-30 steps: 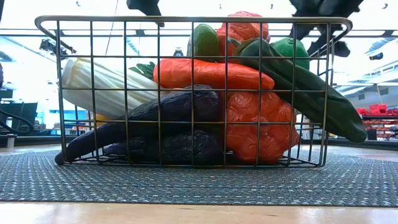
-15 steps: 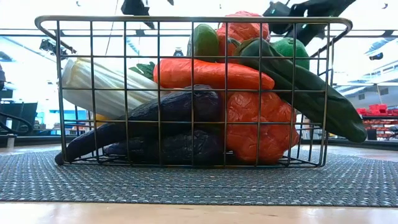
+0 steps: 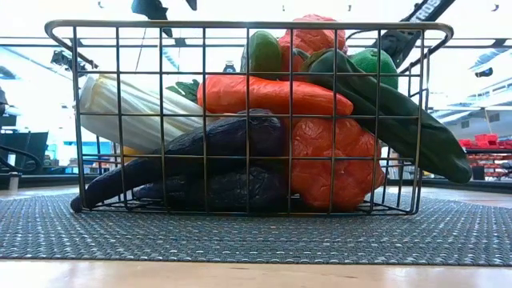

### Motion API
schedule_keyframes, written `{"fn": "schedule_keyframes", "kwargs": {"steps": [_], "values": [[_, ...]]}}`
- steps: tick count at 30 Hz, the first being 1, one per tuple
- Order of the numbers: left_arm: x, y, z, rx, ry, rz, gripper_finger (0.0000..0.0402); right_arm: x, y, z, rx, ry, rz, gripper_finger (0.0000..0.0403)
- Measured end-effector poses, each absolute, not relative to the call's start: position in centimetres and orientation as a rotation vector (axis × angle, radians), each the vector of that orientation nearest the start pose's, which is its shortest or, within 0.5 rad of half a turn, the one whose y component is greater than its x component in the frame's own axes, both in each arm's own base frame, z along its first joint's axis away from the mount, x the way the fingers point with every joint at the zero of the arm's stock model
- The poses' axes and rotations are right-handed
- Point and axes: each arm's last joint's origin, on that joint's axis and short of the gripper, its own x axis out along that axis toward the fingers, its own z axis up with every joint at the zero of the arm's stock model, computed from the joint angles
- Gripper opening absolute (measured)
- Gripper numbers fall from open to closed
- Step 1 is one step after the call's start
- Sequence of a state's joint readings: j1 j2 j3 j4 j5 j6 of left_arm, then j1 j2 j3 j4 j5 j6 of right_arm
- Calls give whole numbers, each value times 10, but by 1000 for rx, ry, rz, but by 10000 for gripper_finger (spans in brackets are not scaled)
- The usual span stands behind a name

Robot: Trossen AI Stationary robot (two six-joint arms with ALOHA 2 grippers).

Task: Build produce basket
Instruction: Put the purple garlic into the gold wire basket

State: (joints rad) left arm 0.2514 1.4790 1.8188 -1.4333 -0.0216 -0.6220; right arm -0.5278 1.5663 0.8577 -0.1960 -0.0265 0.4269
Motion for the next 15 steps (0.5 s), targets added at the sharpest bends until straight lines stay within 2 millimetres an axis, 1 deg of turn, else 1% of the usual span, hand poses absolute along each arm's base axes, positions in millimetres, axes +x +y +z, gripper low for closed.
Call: {"fn": "schedule_keyframes", "kwargs": {"steps": [6, 10, 15], "values": [[240, 68, 420, -691, 972, 597, 400, 269, -156, 157, 626, 829, -643, 313], [239, 69, 420, -693, 971, 601, 400, 273, -158, 147, 631, 848, -645, 313], [239, 69, 420, -692, 972, 601, 400, 273, -159, 143, 634, 855, -648, 302]]}}
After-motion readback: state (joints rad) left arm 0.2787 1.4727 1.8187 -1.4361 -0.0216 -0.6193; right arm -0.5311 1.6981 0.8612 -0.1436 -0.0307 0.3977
